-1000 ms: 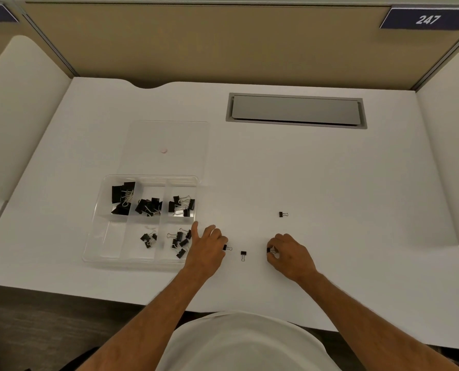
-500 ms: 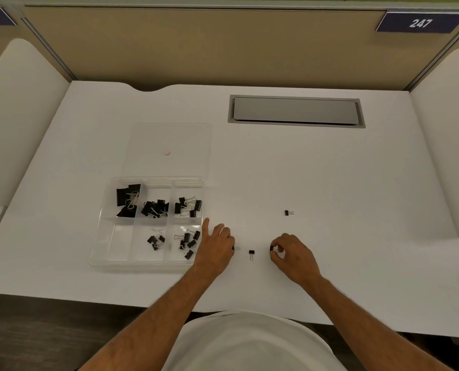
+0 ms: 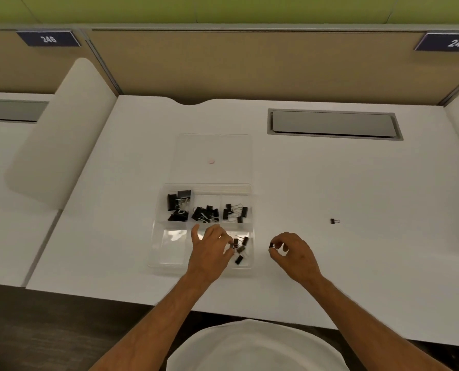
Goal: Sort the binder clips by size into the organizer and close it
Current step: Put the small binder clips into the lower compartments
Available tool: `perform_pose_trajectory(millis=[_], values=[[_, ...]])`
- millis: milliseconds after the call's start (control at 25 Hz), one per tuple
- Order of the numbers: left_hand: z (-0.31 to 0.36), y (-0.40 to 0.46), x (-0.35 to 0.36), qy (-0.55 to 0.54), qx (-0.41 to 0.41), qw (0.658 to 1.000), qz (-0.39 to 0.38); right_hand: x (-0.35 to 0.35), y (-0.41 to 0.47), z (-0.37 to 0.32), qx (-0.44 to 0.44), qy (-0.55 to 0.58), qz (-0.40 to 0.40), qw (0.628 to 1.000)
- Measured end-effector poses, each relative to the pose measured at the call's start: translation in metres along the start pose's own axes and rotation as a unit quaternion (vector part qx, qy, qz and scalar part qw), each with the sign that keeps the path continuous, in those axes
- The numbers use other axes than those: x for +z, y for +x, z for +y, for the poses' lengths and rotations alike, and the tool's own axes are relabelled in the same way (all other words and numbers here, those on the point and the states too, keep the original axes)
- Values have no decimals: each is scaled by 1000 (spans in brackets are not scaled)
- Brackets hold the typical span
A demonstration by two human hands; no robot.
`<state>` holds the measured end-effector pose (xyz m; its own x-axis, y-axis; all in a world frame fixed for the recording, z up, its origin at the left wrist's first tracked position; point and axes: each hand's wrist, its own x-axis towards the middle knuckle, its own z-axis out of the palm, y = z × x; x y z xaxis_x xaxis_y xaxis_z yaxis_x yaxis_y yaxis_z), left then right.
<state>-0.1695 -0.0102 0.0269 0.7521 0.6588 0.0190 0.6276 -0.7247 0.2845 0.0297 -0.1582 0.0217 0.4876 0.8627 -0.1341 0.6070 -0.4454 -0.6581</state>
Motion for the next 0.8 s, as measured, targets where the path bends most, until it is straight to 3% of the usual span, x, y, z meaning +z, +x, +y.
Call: perform_pose_trajectory(millis=[400, 640, 800], values=[[-138, -26, -34, 1, -47, 999, 18, 84, 13, -91, 6, 41, 22, 999], [-171, -24, -28, 51, -29, 998, -39, 102, 12, -116, 7, 24, 21, 999], [-181, -25, -21, 32, -11, 999, -37, 108, 16, -127, 10, 20, 26, 999]])
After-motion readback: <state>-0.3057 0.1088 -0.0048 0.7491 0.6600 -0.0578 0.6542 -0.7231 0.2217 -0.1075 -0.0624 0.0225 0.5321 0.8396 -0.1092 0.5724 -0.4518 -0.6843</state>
